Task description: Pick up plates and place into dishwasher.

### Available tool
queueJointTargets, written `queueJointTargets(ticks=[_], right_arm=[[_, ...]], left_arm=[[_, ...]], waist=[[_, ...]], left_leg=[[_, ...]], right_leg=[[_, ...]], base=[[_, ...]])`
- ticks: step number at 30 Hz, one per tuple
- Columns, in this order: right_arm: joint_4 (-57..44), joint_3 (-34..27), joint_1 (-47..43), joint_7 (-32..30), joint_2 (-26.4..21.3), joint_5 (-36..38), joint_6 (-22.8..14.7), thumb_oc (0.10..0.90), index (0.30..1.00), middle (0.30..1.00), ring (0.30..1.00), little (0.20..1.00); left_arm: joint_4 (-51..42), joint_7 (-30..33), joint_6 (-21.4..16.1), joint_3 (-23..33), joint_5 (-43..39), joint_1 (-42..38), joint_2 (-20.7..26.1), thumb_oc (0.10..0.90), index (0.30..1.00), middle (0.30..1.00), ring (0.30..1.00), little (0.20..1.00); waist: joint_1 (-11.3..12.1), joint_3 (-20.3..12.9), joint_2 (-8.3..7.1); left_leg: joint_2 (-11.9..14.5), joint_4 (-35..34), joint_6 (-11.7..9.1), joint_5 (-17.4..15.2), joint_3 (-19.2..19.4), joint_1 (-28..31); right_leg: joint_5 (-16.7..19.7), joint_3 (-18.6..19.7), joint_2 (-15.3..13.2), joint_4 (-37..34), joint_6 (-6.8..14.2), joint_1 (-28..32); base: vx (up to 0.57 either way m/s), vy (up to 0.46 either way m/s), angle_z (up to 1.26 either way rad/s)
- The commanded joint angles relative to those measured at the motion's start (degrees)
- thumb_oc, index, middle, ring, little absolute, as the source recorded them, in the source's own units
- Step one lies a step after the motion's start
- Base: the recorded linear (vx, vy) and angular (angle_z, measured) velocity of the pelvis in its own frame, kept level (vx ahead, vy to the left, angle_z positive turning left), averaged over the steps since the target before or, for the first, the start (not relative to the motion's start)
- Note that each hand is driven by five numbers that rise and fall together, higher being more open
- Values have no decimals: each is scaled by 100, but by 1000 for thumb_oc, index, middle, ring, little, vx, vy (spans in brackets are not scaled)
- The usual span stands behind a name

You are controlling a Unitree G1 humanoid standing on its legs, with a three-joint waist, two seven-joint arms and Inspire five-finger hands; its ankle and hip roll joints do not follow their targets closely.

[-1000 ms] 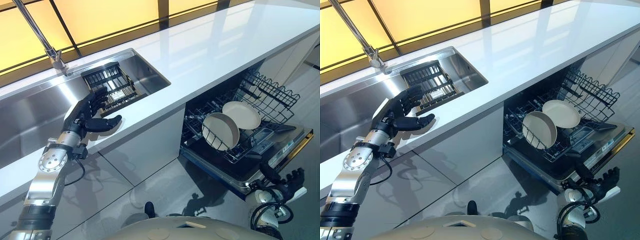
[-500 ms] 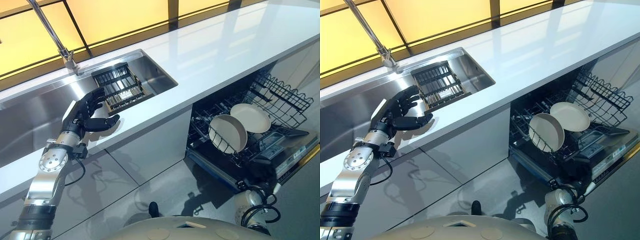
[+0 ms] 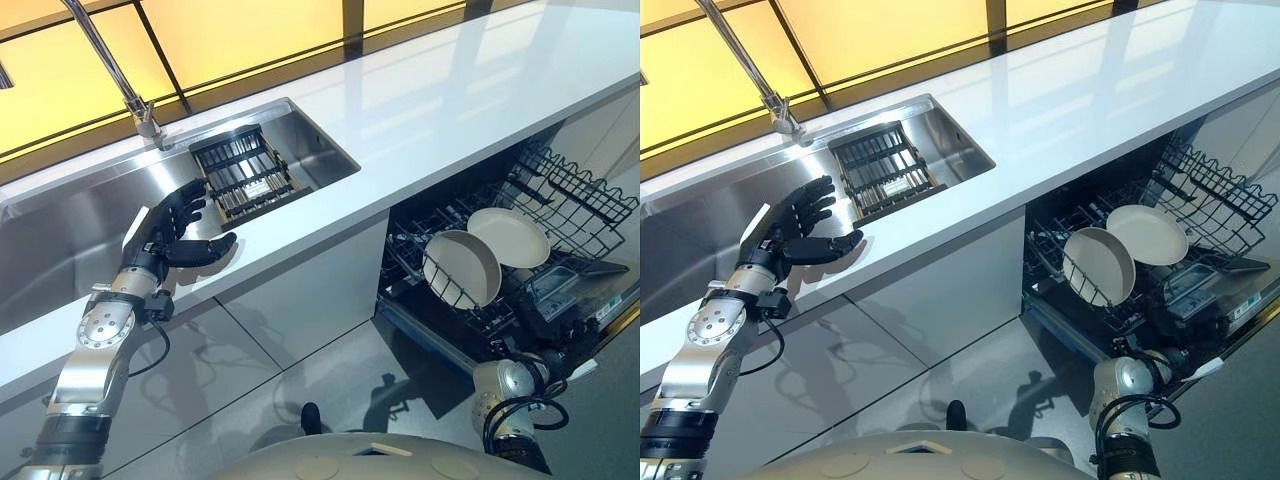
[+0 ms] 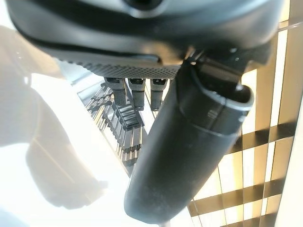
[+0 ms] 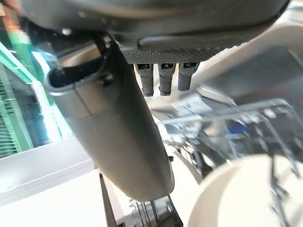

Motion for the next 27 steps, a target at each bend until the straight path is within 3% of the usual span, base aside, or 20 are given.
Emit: queueJointTargets(ticks=[1, 8, 14, 18, 27], right_arm=[[-453, 82, -383, 891, -74, 173, -140, 800, 900, 900, 900, 900], [-141, 284, -439, 1467, -132, 457, 420, 800, 900, 900, 900, 900], [222, 344, -584, 2917, -43, 2521, 852, 800, 900, 900, 900, 900], [281, 383, -848, 3094, -76, 3062, 987, 800, 900, 900, 900, 900], [60, 719, -1401, 3318, -92, 3432, 1008, 800, 900, 900, 900, 900]], left_arm=[[-337, 80, -518, 380, 13, -534, 379, 800, 900, 900, 900, 900], [-312, 90, -450, 237, 100, -623, 358, 800, 900, 900, 900, 900], [-310, 65, -423, 92, 136, -690, 343, 800, 900, 900, 900, 900], [-343, 97, -379, -70, 148, -753, 339, 800, 900, 900, 900, 900], [-261, 201, -331, -436, 165, -922, 293, 800, 900, 900, 900, 900]], waist=[[185, 26, -145], [231, 28, -172], [330, 39, -182], [430, 64, -163], [654, 78, -128]], left_leg=[[-331, 39, 219, -842, 121, 453], [-337, 39, 217, -840, 102, 448], [-358, 39, 214, -831, 19, 447], [-360, 39, 222, -819, -53, 461], [-415, 39, 269, -825, -184, 478]], right_leg=[[112, -267, 172, 345, 9, -551], [134, -303, 144, 304, 27, -525], [149, -388, 101, 285, 38, -489], [142, -459, 65, 311, 42, -466], [150, -592, -1, 303, 55, -407]], base=[[0, 0, 0], [12, 3, 1], [32, 12, 10], [38, 21, 7], [34, 39, 6]])
